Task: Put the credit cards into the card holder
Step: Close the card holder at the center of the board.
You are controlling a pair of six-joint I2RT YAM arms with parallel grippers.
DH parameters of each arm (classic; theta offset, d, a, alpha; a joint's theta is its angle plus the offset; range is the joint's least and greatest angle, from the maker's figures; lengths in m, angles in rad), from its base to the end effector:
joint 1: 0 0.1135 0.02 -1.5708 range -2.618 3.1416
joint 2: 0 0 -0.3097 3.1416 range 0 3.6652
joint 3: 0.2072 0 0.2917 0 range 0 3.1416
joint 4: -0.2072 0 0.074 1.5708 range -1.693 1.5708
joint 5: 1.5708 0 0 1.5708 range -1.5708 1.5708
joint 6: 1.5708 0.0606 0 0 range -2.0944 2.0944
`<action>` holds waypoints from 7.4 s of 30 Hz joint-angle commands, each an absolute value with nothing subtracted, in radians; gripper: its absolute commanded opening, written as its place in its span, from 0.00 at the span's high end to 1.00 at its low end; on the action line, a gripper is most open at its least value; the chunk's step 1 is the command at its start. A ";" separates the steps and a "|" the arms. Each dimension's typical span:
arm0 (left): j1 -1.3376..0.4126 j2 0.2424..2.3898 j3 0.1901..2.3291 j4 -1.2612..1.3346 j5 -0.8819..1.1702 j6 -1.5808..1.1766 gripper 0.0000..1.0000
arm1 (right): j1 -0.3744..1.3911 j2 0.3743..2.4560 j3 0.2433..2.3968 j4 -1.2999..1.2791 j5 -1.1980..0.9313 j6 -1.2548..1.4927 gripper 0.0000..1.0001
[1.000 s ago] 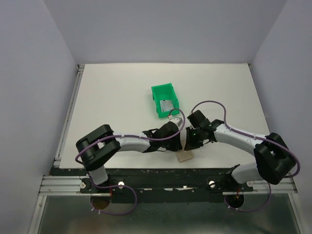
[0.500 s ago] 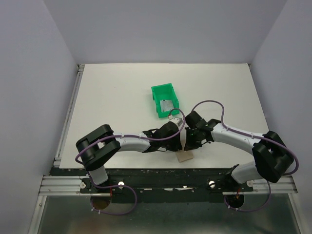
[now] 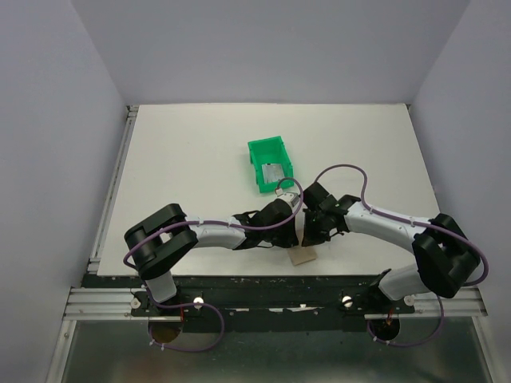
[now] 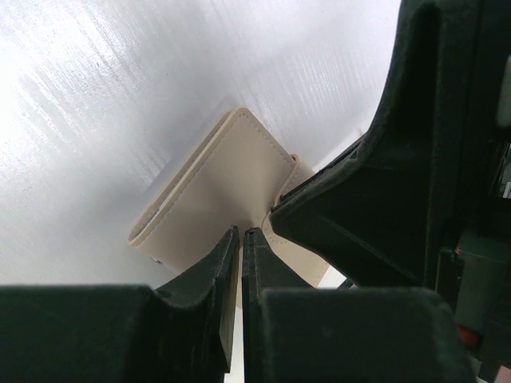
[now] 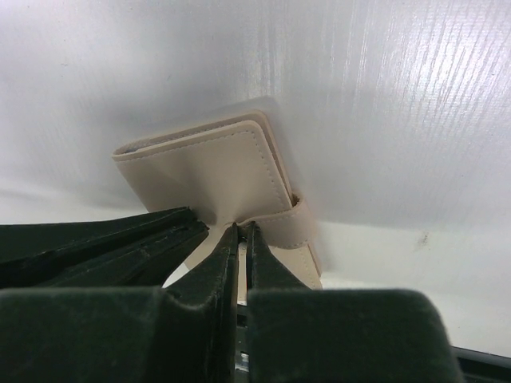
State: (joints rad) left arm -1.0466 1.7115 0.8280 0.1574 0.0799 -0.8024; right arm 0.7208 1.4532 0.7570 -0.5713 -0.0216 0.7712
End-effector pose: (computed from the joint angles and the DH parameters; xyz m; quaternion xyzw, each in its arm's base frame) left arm 0.1917 -0.3413 0.1483 0.1273 0.9026 -0.3489 0.2176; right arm 0.2105 0.1867 0.1556 0.0233 0.9882 0.1104 0.1037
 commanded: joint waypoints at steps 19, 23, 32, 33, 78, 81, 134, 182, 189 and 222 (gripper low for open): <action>-1.048 1.749 0.810 0.156 0.120 -0.810 0.83 | 0.775 1.402 0.627 -0.420 0.144 0.792 0.92; -1.048 1.749 0.810 0.155 0.121 -0.810 0.83 | 0.773 1.315 0.660 -0.408 0.133 0.772 0.90; -1.048 1.744 0.810 0.150 0.117 -0.808 0.83 | 0.775 1.253 0.700 -0.431 0.146 0.742 0.85; -1.048 1.743 0.811 0.150 0.117 -0.808 0.83 | 0.773 1.247 0.698 -0.437 0.146 0.739 0.85; -1.048 1.746 0.807 0.155 0.115 -0.815 0.84 | 0.775 1.250 0.604 -0.453 0.064 0.769 0.85; -1.048 1.746 0.805 0.153 0.115 -0.815 0.84 | 0.775 1.253 0.604 -0.445 0.061 0.765 0.85; -1.048 1.752 0.815 0.146 0.120 -0.810 0.84 | 0.775 1.407 0.690 -0.523 0.126 0.765 0.86; -1.045 1.761 0.807 0.164 0.130 -0.813 0.85 | 0.775 0.996 0.436 -0.290 0.120 0.732 0.73; -1.045 1.769 0.813 0.163 0.133 -0.811 0.85 | 0.775 0.968 0.433 -0.290 0.101 0.730 0.71; -1.043 1.772 0.824 0.149 0.137 -0.808 0.85 | 0.775 1.072 0.437 -0.241 0.074 0.746 0.73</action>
